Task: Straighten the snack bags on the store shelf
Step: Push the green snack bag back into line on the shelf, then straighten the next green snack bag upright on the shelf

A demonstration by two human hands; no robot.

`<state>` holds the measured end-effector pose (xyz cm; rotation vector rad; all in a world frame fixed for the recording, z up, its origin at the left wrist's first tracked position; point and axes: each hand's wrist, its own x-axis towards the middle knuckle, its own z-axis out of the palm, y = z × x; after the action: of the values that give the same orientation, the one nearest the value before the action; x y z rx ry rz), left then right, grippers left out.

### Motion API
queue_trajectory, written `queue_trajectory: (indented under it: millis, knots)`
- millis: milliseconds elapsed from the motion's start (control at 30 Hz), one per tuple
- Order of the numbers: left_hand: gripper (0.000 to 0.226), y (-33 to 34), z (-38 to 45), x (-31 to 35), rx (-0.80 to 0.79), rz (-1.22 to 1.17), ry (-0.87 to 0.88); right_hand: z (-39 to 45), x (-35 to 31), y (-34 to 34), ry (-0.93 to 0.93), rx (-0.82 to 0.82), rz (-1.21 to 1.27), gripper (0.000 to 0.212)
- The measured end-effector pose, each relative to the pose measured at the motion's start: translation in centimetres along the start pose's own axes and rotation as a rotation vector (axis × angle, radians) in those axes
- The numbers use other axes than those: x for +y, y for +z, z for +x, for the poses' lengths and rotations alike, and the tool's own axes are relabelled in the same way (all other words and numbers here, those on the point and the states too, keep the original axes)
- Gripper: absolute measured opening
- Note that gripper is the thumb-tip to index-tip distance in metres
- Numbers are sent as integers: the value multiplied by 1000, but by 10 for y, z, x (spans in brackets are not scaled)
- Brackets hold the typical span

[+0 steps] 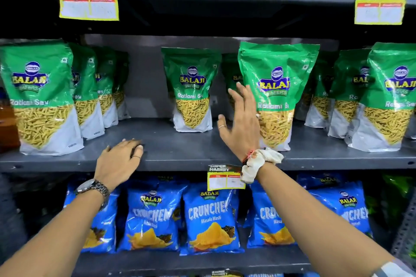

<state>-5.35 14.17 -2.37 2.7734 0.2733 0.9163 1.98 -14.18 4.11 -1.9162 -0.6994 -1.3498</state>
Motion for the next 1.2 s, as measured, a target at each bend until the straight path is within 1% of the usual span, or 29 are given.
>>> queue_trajectory:
  millis: [67, 167, 233, 367, 467, 700, 833, 900, 1000, 1200]
  knots:
    - [44, -4, 5, -18, -1, 17, 18, 6, -12, 22, -3, -43, -5, 60]
    - [35, -8, 10, -39, -28, 32, 52, 15, -23, 62, 39, -174, -53, 65]
    - [37, -10, 11, -56, -51, 41, 74, 20, -28, 91, 95, -252, -110, 70]
    - [53, -7, 10, -76, -30, 71, 133, 27, -27, 146, 205, -391, -243, 87]
    - [50, -5, 9, -76, 17, 44, 143, 32, -24, 174, 270, -455, -357, 102]
    - [46, 0, 10, -78, 66, -27, 151, 45, -22, 196, 379, -425, -456, 114]
    - [46, 2, 10, -77, 85, -38, 132, 48, -20, 200, 513, -411, -400, 119]
    - [47, 2, 9, -77, 92, -38, 130, 48, -20, 200, 550, -423, -368, 121]
    - [46, 4, 9, -77, 105, -35, 134, 47, -20, 201, 593, -411, -249, 118]
    - [45, 7, 10, -77, 131, -51, 140, 41, -29, 198, 567, -357, -272, 110]
